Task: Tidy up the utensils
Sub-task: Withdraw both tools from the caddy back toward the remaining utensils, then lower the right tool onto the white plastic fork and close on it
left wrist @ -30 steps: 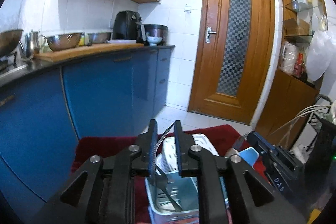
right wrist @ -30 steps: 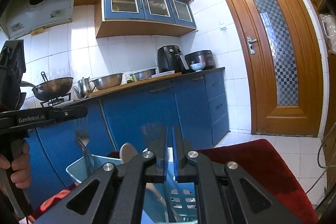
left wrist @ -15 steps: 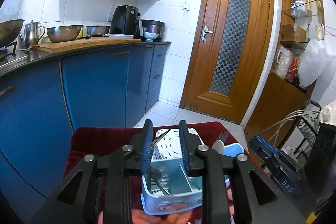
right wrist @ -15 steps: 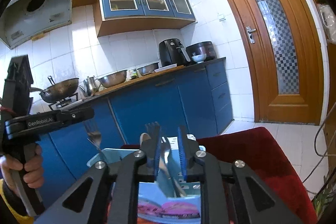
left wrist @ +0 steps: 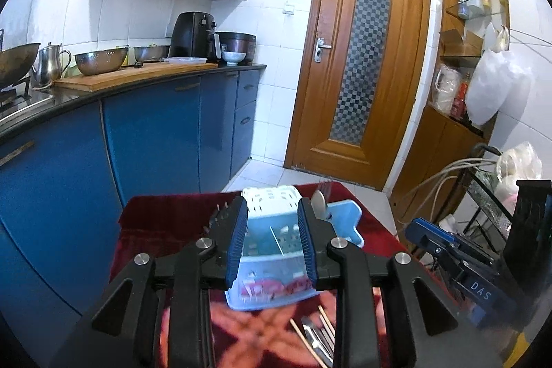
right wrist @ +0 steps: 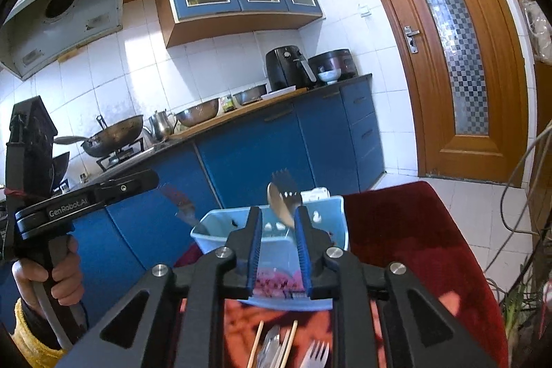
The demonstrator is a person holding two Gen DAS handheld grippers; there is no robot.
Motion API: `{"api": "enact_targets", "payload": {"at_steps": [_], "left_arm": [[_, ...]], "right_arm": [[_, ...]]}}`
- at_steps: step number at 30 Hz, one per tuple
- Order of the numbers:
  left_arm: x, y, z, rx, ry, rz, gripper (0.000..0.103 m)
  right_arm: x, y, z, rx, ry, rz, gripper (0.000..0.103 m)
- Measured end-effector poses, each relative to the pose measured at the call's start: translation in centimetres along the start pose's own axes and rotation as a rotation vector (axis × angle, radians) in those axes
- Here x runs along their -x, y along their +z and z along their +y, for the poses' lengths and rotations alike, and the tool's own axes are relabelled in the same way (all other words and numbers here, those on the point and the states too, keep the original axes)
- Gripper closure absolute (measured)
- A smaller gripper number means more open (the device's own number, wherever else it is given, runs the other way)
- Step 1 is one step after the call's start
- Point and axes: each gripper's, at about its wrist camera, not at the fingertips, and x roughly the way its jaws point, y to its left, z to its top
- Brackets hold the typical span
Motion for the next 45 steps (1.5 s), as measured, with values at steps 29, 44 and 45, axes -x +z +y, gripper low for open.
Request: {"api": "enact_targets", "payload": {"at_steps": [29,44,45], "left_arm": [[1.8,-13.9,1.2,0.193,0.06,0.289,0.073],[-1.5,-17.5,1.6,0.225,0.076,0.387,0.073],[-1.6,-17.6,1.7,0.225,0.078,0.387,0.073]], "right_arm": [[1.7,-10.8,-0.9,-0.082,-0.18,0.337,0.066],[-0.9,-13.7,-1.9,-0.122,-0.199,0.44,0.063],[-1.0,-13.7,-1.9,-0.122,-0.201,0.442,0.063]]}}
